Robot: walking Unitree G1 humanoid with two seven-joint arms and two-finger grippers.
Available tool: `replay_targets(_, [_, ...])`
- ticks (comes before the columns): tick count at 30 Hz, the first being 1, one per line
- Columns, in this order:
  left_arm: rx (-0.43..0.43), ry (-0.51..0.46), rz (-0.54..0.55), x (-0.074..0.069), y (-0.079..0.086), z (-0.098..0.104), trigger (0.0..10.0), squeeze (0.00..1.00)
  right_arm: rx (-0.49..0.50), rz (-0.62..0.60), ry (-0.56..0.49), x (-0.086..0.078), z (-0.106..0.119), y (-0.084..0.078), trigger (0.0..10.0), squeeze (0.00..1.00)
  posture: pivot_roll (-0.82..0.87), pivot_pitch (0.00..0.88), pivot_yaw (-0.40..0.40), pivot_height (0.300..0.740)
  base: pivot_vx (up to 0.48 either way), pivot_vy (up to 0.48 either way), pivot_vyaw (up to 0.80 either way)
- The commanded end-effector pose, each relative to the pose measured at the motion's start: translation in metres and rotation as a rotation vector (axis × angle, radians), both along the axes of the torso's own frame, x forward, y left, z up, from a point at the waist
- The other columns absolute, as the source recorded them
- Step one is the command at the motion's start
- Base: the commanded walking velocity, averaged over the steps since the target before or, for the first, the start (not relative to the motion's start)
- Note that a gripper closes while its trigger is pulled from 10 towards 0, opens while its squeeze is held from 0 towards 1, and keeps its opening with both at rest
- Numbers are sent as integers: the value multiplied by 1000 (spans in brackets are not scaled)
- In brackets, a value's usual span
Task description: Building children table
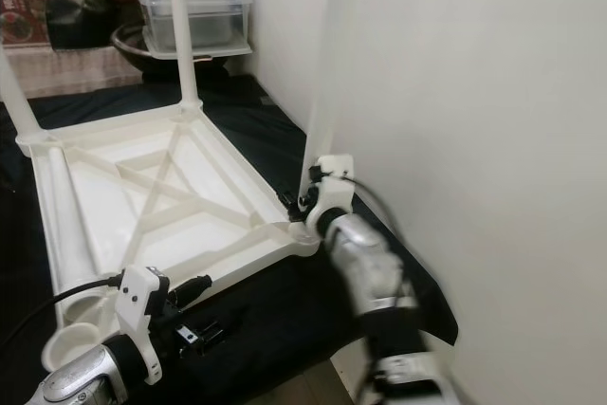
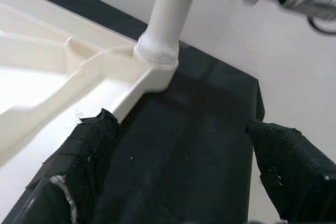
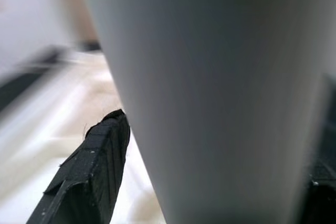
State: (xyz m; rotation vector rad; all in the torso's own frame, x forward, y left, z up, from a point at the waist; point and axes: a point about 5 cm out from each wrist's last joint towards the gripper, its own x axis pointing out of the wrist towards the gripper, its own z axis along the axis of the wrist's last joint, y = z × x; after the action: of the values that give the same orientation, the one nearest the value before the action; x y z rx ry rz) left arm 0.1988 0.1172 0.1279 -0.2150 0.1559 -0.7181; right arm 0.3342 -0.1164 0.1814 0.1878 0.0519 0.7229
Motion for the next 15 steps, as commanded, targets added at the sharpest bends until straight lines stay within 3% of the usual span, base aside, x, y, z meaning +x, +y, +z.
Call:
replay_targets(1, [0, 13, -10, 1, -2, -2, 10000, 0, 46, 212, -12, -14, 0, 14, 10000, 0, 20, 0, -110, 740, 0, 0, 0])
replay_targets(4, [0, 13, -10, 1, -2, -2, 10000, 0, 54, 245, -17, -17, 1, 12, 10000, 0, 20, 0, -110, 740, 0, 0, 0])
replay_targets(7, [0, 8, -7, 2, -3, -2, 10000, 0, -4, 613, -32, -42, -3, 29, 10000, 0, 33, 0, -119, 740, 0, 0, 0])
replay_targets(11, [1, 7, -5, 2, -2, -1, 10000, 0, -34, 700, -40, -48, -8, 36, 10000, 0, 43, 0, -126, 740, 0, 0, 0])
replay_targets(12, [2, 7, -4, 2, -2, -1, 10000, 0, -42, 717, -40, -49, -10, 40, 4157, 0, 43, 0, -126, 740, 0, 0, 0])
replay_targets(15, [4, 7, -4, 1, -2, -1, 10000, 0, -50, 729, -43, -50, -12, 44, 4157, 0, 47, 0, -128, 740, 0, 0, 0])
